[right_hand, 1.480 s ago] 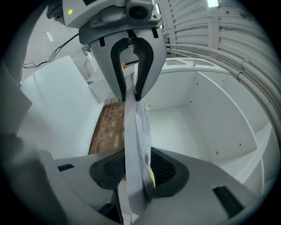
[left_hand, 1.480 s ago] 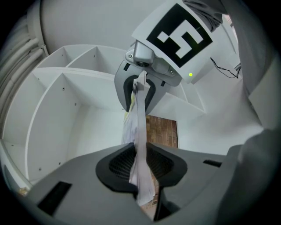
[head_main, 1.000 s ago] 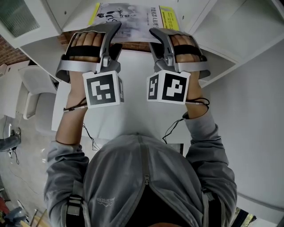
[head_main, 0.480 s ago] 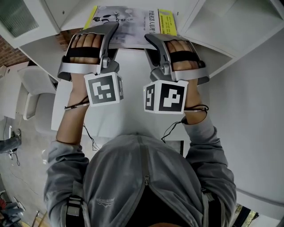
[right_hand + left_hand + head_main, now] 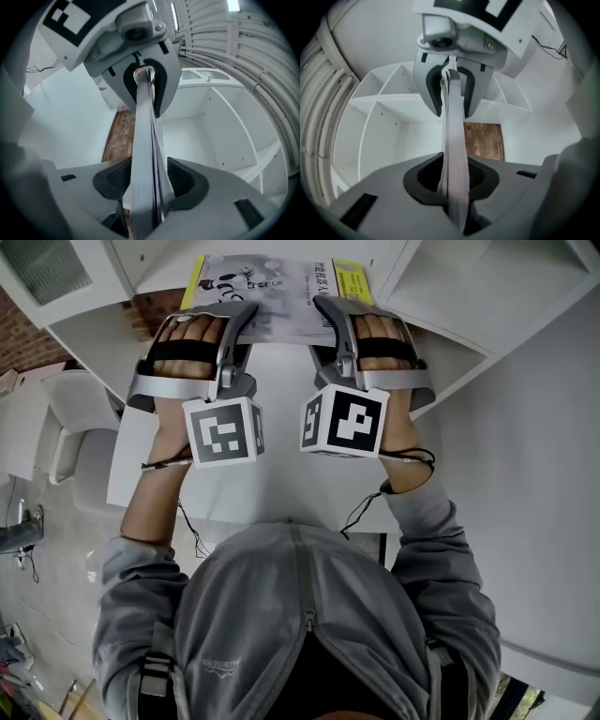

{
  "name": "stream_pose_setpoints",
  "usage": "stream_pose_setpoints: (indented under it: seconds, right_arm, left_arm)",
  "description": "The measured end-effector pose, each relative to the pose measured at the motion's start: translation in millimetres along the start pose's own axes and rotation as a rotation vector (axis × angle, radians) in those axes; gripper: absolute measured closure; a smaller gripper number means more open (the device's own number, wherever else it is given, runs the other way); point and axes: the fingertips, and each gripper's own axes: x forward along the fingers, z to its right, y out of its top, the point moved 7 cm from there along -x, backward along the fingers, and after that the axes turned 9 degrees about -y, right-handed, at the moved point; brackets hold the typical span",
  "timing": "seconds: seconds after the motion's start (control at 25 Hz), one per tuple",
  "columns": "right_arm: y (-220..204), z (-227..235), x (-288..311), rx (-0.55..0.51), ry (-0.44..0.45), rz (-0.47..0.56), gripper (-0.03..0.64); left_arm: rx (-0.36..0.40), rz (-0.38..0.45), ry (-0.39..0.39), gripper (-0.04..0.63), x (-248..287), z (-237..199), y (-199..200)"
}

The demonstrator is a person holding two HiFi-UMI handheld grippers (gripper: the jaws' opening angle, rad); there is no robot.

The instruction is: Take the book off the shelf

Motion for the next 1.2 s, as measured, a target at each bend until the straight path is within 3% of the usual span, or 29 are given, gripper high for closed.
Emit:
stream_pose_setpoints:
  seconds: [0.12,0.36,0.72,0.92,1.2]
  right_arm:
    - [0,5,4,0.01,-0.032,0.009,0.41]
    - [9,13,-11,0.018,-0.046,0.036,0.527]
    - [14,32,-26,0.021,-0.089,0.061,0.535]
    - [11,23,-64,0.035,-0.123,0.054,0.535]
    - [-2,1,-86,0.09,-0.058,0.023,0.535]
  left_arm:
    - [0.0,-0.001,-0.006,0.518,-6,-2,3]
    - [-0.005,-0.006,0.0,0.518,-23,-8,5]
    - [-0.027,0.022,0.046,0.518,-44,-23,8]
    - [-0.02,0.045,0.072,0.518,-72,-7,27]
    - [0.003,0.079,-0.006,0.517,-80,13,44]
